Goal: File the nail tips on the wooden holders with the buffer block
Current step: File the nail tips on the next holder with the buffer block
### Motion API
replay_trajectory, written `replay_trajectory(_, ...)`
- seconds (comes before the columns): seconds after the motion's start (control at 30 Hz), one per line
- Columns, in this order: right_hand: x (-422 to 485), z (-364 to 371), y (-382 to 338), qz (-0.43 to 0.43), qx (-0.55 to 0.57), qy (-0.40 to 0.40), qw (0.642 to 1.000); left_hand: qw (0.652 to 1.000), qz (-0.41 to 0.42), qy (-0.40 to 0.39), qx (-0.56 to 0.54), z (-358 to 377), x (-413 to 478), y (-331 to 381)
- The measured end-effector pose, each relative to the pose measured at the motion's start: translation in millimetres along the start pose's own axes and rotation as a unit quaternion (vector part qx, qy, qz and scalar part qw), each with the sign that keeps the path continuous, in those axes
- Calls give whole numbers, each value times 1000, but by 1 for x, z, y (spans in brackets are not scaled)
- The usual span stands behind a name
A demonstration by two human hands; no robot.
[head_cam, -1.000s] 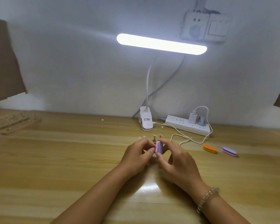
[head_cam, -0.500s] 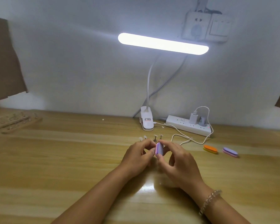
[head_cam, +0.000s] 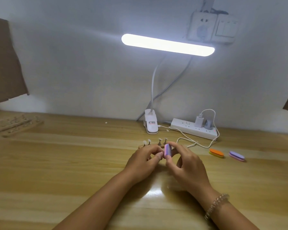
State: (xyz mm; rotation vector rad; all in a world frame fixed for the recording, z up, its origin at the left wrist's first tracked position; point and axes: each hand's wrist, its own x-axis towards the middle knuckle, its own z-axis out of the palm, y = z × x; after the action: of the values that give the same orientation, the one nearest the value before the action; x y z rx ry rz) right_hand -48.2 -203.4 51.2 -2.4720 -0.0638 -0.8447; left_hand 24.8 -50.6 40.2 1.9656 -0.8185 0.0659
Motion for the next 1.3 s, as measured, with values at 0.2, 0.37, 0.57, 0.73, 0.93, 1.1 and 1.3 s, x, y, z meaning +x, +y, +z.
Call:
replay_trajectory(0.2, 3, 1, 2, 14, -4, -9, 1000, 1000, 7, 3, -3, 0, 0, 0)
replay_trajectory(0.37, -5, 1, -5, -33, -9, -21, 999, 1000, -8, 14, -23, 0, 0, -4)
replay_trajectory(0.57, 4, -1, 3, 28, 0, -4, 1000, 1000, 0, -1, -9, -1, 0, 0)
replay_trajectory(0.73, -1, 1, -2, 1, 15, -22, 1000, 1000, -8, 2, -27, -2, 1, 1)
replay_trajectory(0.93, 2, -3, 4, 44, 51, 13, 998, 999, -21, 14, -44, -1, -1, 4)
replay_trajectory(1.1, 3, -1, 0, 23, 12, -3, 1000, 998, -26, 27, -54, -1, 0, 3)
replay_trajectory(1.3, -4, -1, -9, -27, -11, -18, 999, 999, -19, 13, -48, -3, -1, 2)
